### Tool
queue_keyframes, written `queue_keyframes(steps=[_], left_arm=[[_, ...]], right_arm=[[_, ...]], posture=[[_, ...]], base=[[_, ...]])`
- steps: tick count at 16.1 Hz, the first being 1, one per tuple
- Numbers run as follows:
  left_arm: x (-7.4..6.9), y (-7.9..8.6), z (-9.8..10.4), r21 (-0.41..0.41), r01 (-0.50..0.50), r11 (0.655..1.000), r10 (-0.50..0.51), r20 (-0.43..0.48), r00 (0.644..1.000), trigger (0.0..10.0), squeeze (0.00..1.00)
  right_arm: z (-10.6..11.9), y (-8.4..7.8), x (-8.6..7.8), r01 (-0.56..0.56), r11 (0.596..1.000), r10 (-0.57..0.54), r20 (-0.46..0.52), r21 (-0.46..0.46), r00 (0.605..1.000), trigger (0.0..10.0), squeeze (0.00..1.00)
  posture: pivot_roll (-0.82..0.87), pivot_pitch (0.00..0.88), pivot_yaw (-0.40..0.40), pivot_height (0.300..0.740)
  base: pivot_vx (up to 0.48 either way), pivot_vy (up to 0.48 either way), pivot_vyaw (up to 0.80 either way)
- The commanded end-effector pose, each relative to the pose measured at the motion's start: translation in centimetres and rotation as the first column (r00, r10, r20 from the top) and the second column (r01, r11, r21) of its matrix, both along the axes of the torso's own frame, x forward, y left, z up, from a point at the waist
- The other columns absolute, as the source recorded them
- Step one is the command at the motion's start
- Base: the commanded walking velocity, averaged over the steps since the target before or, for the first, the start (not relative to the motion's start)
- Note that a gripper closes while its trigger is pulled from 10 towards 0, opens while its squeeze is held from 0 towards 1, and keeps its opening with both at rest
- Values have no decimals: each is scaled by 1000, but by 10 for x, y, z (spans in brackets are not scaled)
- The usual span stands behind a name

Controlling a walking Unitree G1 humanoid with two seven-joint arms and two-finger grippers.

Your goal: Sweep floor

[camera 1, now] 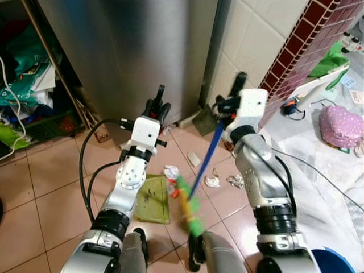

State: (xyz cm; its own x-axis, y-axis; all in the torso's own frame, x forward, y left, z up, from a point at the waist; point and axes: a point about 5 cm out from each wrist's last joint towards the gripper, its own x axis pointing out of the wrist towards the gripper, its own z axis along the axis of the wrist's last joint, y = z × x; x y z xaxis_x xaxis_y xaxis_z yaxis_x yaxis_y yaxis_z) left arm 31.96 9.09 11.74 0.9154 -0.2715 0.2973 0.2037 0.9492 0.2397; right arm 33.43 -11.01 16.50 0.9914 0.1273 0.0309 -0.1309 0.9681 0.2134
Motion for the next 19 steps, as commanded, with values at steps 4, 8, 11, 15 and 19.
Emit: queue_keyframes(steps=[4, 8, 11, 15, 19], left_arm=[[-3, -10, 2, -23, 37, 999, -37, 5, 999, 10000, 0], [-4, -12, 3, -26, 50, 998, -50, 5, 999, 10000, 0], [-5, -13, 2, -28, 69, 997, -69, -5, 998, 10000, 0], [-7, -16, 3, -19, 87, 996, -87, -10, 996, 10000, 0], [-10, -16, 6, 14, 74, 997, -74, 7, 997, 10000, 0]], right_arm=[[6, 6, 6, 17, 931, 16, -90, 365, 996, 10000, 0], [28, -1, 12, -66, 948, 72, -6, 312, 997, 10000, 0], [78, -11, 16, -159, 987, 148, 250, 26, 957, 10000, 0], [109, -24, 17, -61, 994, 91, 390, -90, 916, 10000, 0], [111, -38, 20, 34, 989, 29, 419, -142, 907, 10000, 0]], posture=[[-79, 192, -39, 740], [-81, 189, -39, 740], [-82, 182, -33, 740], [-79, 176, -25, 740], [-78, 175, -23, 740]], base=[[0, 0, 0], [0, 0, 0], [0, 0, 0], [0, 0, 0], [0, 0, 0]])
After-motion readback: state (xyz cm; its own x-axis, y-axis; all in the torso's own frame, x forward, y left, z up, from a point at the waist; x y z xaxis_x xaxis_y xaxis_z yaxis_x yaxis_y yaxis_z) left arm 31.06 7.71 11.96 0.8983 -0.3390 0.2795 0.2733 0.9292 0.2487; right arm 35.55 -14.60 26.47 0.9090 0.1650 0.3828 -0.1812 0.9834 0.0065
